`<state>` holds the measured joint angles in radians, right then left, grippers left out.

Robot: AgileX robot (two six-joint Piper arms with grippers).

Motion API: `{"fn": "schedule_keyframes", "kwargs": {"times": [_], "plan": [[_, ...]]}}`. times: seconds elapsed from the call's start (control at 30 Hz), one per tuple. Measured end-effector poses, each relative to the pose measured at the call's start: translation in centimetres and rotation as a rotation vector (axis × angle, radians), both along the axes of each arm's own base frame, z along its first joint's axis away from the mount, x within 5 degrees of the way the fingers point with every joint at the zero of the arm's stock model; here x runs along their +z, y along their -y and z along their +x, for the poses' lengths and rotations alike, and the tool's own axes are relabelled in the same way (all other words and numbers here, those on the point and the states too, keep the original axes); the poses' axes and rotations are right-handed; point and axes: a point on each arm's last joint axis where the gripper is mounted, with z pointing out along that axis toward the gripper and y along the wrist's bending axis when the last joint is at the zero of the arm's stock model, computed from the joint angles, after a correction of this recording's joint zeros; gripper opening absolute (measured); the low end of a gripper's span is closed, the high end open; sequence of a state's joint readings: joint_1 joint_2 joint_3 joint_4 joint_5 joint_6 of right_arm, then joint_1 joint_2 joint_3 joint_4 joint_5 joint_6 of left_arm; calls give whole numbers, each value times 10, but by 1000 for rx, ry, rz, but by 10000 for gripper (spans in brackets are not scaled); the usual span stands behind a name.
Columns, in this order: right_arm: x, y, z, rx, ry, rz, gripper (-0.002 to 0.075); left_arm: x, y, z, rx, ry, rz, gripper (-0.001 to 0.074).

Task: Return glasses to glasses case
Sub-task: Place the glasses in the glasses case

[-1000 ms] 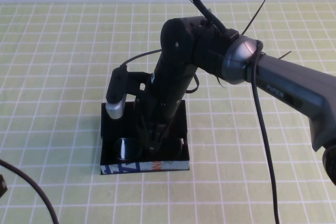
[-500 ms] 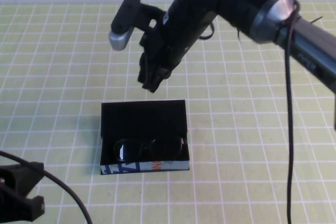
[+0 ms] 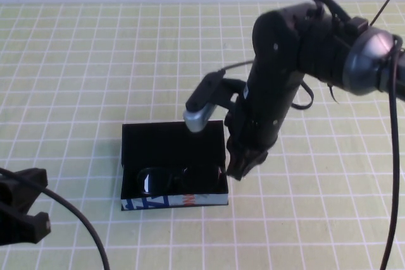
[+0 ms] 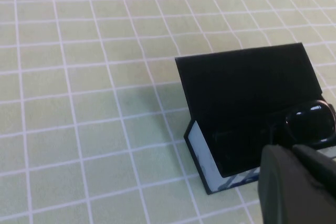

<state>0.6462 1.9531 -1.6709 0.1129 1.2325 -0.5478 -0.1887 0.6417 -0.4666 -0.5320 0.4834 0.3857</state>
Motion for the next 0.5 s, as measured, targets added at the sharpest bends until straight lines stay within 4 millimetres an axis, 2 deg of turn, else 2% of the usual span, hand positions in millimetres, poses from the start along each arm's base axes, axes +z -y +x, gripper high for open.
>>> {"fn": "schedule_keyframes", "kwargs": {"times": [0.17,0.3,0.5], "plan": [[-21,-5,0,-35,-50,29,-16,1,0,1,6,11,-1,-3],[-33,-12,8,-62,-26,67,-16,1,0,1,4,10,1,-3],[-39,-17,15,-97,17,103,-16,0,0,0,-2,-2,-3,-3]]}}
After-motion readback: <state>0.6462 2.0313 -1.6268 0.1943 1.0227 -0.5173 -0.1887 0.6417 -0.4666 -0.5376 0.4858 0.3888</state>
